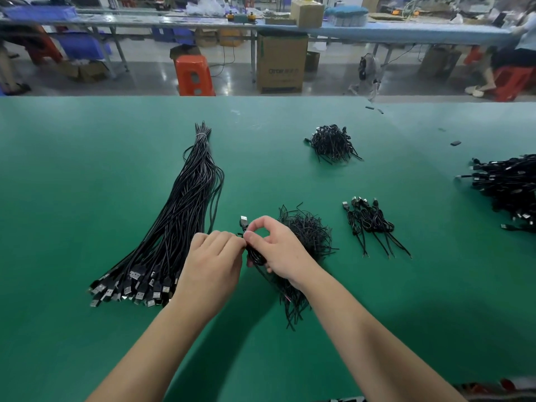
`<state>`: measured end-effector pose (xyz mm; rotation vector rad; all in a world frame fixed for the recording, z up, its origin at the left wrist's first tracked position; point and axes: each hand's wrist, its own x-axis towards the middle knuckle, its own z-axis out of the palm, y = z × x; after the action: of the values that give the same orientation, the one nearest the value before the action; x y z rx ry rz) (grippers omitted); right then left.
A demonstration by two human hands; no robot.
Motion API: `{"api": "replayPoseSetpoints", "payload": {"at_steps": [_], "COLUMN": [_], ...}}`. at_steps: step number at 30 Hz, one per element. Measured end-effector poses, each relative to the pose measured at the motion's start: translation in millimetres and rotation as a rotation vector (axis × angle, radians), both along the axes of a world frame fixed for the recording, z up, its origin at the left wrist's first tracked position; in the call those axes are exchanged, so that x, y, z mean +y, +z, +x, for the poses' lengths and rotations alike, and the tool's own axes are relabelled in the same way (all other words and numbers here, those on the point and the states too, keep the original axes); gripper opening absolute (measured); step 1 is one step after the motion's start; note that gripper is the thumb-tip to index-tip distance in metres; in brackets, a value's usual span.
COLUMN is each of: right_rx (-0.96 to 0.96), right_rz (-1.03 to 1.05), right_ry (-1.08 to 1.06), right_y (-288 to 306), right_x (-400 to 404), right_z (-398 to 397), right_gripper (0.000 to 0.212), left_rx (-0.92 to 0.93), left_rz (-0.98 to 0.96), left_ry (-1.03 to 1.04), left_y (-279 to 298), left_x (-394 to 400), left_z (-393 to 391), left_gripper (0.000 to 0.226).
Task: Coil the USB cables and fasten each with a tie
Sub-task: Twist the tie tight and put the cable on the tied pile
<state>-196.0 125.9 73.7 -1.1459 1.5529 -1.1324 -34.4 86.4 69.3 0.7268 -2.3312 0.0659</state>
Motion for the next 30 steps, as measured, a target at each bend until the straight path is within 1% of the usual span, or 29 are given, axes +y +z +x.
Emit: {"api": "replayPoseSetpoints", "payload": {"at_steps": [1,4,6,9,12,13,14,15,16,17,19,21,22,23,24,25,26,28,30], "right_rx": [-0.030,-0.137,-0.084,0.037,0.031,0.062,0.143,0.217,0.257,0.249,0.186,0.207,0.194,0.139,0.089,0.040,0.017,-0.053,-0.176], "right_rz": [-0.010,-0.029,-0.044,-0.060,-0.069,-0.096,-0.131,-0.164,-0.187,-0.190,-0.159,-0.146,-0.117,-0.079,-0.038,-0.001,0.023,0.028,0.029], "right_ry": [0.013,0.104,0.160,0.137,0.061,0.055,0.051,0.051,0.052,0.047,0.053,0.075,0.076,0.071,0.064,0.058,0.073,0.122,0.149], "right_y": [0,2,0,-4,-7,-7,-7,-5,-4,-3,0,-1,-2,-1,-3,-3,-3,-2,-1], "right_x": [1,4,5,2,1,2,3,5,6,7,8,9,8,7,6,6,6,8,9], "right_z": [0,-3,-6,-1,4,3,2,1,0,-1,-3,-4,-4,-5,-7,-7,-7,-4,-2], "right_gripper": [0.009,0.022,0.033,0.038,0.032,0.030,0.027,0.025,0.022,0.019,0.011,0.023,0.021,0.012,0.011,0.015,0.014,0.004,0.009], "left_rx": [0.048,0.210,0.284,0.335,0.365,0.373,0.380,0.380,0.364,0.320,0.180,0.062,0.026,0.007,0.003,0.003,0.002,0.000,0.028], "left_rz": [0.099,0.480,0.635,0.729,0.807,0.840,0.857,0.835,0.745,0.597,0.258,-0.007,-0.088,-0.134,-0.156,-0.164,-0.162,-0.117,0.019], "left_ry": [0.011,0.088,0.100,0.101,0.109,0.107,0.097,0.083,0.066,0.046,0.004,-0.027,-0.038,-0.051,-0.068,-0.081,-0.089,-0.094,-0.092], "left_y": [1,5,4,3,1,0,-1,-1,0,2,6,6,5,4,2,0,-1,-4,-4], "left_x": [1,-2,-6,-8,-11,-12,-12,-11,-9,-6,-3,-5,-4,-4,-3,-2,0,1,2], "left_z": [0,2,4,7,7,8,8,9,9,9,10,12,12,12,12,12,12,13,14], "left_gripper": [0.008,0.020,0.022,0.016,0.015,0.015,0.015,0.016,0.018,0.019,0.014,0.011,0.012,0.014,0.015,0.015,0.015,0.014,0.012]}}
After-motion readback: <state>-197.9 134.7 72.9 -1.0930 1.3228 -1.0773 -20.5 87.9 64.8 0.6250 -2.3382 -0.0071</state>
